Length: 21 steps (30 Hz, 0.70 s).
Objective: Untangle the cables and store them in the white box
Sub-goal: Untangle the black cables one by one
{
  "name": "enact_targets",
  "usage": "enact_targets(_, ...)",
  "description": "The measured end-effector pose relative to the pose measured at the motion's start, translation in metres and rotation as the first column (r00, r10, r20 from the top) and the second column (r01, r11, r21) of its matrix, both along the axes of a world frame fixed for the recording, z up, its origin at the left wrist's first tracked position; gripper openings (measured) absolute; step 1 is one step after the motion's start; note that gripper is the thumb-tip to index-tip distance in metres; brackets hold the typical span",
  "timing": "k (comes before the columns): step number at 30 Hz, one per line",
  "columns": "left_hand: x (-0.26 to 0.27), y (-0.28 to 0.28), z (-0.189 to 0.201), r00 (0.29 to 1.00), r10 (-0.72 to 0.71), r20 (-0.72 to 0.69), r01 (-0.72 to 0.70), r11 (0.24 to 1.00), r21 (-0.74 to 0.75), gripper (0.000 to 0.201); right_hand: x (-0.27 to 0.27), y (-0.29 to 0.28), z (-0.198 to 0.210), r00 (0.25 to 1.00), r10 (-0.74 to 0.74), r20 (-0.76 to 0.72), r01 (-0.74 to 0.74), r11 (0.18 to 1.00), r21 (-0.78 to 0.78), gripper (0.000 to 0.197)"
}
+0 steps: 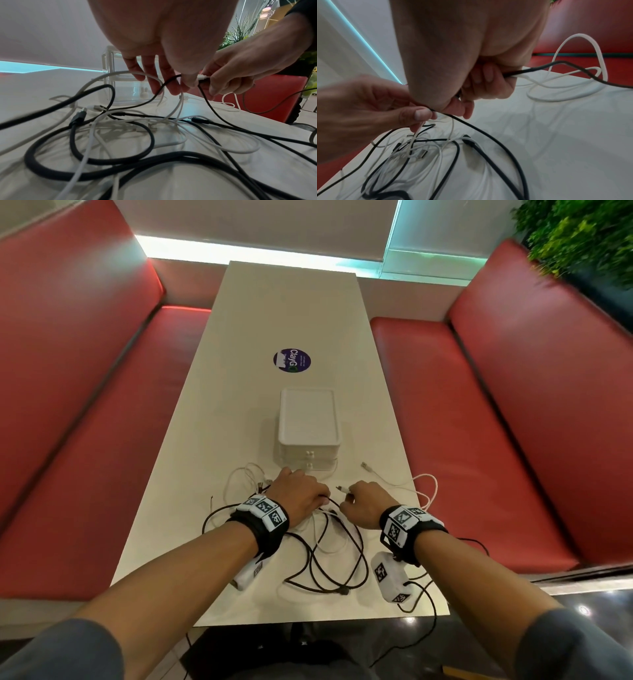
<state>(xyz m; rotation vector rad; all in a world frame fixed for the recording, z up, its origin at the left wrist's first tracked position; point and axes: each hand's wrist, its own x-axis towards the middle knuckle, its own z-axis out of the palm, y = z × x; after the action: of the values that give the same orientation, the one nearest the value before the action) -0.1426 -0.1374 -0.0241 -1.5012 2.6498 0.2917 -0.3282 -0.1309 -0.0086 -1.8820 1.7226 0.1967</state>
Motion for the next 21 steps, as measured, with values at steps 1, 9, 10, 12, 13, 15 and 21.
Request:
enact_targets(1, -0.001, 0.0, 0.001, 1.0, 0.012, -0.003, -0.012, 1.0, 0.009, 0.033, 0.0, 0.0, 0.0, 1.0, 0.009, 0.007, -0.009, 1.0, 0.014, 0.023)
enact_targets(9, 0.004, -0.003, -0.003, 0.998, 0.061, 0.016, -0.063, 0.995, 0.078, 0.03, 0.006, 0.005, -0.014, 0.982, 0.123, -0.143, -0.113, 0.991, 0.072, 0.028)
enact_targets(10, 0.005, -0.002, -0.004, 0.998, 0.059, 0.026, -0.061, 0.995, 0.08, 0.03, 0.008, 0.005, -0.017, 0.973, 0.142, -0.18, -0.134, 0.989, 0.058, 0.028)
enact_targets(12, 0.008, -0.002, -0.004, 0.997, 0.069, 0.036, -0.072, 0.994, 0.081, 0.03, 0.01, 0.007, -0.018, 0.961, 0.166, -0.222, -0.164, 0.986, 0.031, 0.027)
enact_targets(13, 0.009, -0.002, -0.004, 0.996, 0.08, 0.038, -0.082, 0.994, 0.077, 0.03, 0.011, 0.007, -0.018, 0.957, 0.172, -0.233, -0.17, 0.985, 0.027, 0.027)
enact_targets(15, 0.013, -0.003, -0.003, 0.994, 0.108, 0.034, -0.11, 0.992, 0.069, 0.03, 0.012, 0.006, -0.015, 0.949, 0.189, -0.253, -0.184, 0.982, 0.047, 0.027)
enact_targets(21, 0.021, -0.007, -0.001, 0.983, 0.174, 0.058, -0.179, 0.979, 0.096, 0.024, 0.012, -0.008, 0.011, 0.976, 0.207, -0.059, -0.192, 0.962, 0.193, 0.026)
